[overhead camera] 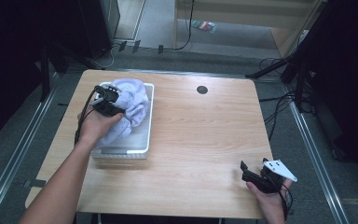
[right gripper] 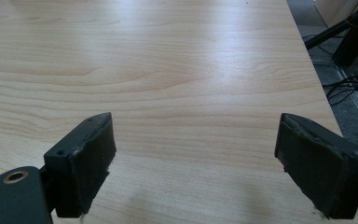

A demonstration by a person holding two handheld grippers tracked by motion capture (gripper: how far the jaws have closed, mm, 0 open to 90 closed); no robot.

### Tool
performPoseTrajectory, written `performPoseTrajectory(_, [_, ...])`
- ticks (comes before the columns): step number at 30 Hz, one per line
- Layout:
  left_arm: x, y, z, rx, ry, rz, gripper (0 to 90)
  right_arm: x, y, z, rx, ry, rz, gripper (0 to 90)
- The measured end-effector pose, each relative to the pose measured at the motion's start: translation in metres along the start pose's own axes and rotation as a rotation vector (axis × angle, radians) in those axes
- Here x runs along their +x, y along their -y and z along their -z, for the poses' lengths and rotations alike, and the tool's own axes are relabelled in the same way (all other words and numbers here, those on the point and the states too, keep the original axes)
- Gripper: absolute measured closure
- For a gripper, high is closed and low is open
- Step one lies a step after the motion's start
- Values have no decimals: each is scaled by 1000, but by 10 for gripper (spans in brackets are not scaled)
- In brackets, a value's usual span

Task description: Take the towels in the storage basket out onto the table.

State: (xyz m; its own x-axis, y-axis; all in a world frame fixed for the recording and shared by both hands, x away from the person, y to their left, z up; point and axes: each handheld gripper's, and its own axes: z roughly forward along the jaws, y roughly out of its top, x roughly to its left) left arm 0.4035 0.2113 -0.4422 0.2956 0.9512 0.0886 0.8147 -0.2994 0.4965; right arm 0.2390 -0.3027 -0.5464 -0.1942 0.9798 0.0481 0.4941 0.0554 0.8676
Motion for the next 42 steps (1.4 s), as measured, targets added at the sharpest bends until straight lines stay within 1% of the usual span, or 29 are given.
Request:
performPoseTrajectory(1, [0, -1, 4, -7, 1, -2, 606, 0, 0, 0, 0, 0, 1, 121])
performPoseTrajectory(2, [0, -1, 4, -7, 1, -2, 605, 0, 0, 0, 0, 0, 1, 121])
performPoseTrajectory(3, [-1, -3, 12, -21, 0, -6, 605, 0, 0, 0, 2, 2, 1, 121])
performPoseTrajectory(4, [-1, -3, 12, -21, 0, -6, 605, 0, 0, 0, 2, 2, 1, 121])
performPoseTrajectory(5, [-2, -5, 20, -31, 3, -15, 605, 0, 0, 0, 0, 0, 4, 121])
performPoseTrajectory(6, [-2, -5, 20, -31, 3, -15, 605, 0, 0, 0, 0, 0, 4, 121])
performPoseTrajectory(7, [-3, -7, 27, -40, 12, -18, 605, 0, 0, 0, 0, 1, 0, 121])
performPoseTrajectory(9, [-3, -9, 32, -45, 14, -26, 604, 0, 0, 0, 2, 1, 1, 121])
performPoseTrajectory(12, [-3, -11, 37, -50, 13, -27, 604, 1, 0, 0, 3, 2, 2, 121])
performPoseTrajectory(13, [-3, -12, 41, -57, 15, -18, 604, 0, 0, 0, 1, 1, 0, 121])
performPoseTrajectory(15, [-1, -13, 44, -58, 18, -25, 604, 0, 0, 0, 1, 0, -1, 121])
performPoseTrajectory(16, [-1, -13, 47, -62, 18, -19, 604, 0, 0, 0, 2, 1, 1, 121])
performPoseTrajectory(19, [-1, -14, 51, -68, 20, -19, 604, 1, 0, 0, 3, 1, 1, 121])
performPoseTrajectory(20, [-1, -16, 55, -72, 21, -26, 604, 0, 0, -1, 3, 1, 1, 121])
performPoseTrajectory(22, [-2, -17, 58, -76, 21, -22, 604, 0, 0, -1, 4, 1, 1, 121])
performPoseTrajectory(25, [-3, -19, 65, -80, 16, -36, 603, 1, 0, -1, 4, 2, 1, 121])
performPoseTrajectory(26, [-3, -19, 65, -80, 16, -36, 603, 1, 0, -1, 4, 2, 1, 121])
performPoseTrajectory(28, [-5, -21, 73, -86, 19, -49, 603, 1, 0, -1, 6, 1, 2, 121])
performPoseTrajectory(33, [-11, -25, 81, -102, 31, -57, 602, 1, 0, -1, 6, 2, 3, 122])
performPoseTrajectory(34, [-12, -26, 82, -105, 31, -65, 602, 1, 0, -1, 6, 2, 3, 121])
performPoseTrajectory(40, [-22, -30, 85, -107, 43, -87, 602, 1, 0, -1, 5, 2, 1, 121])
performPoseTrajectory(42, [-24, -31, 85, -107, 45, -87, 602, 1, 0, -1, 4, 1, 3, 121])
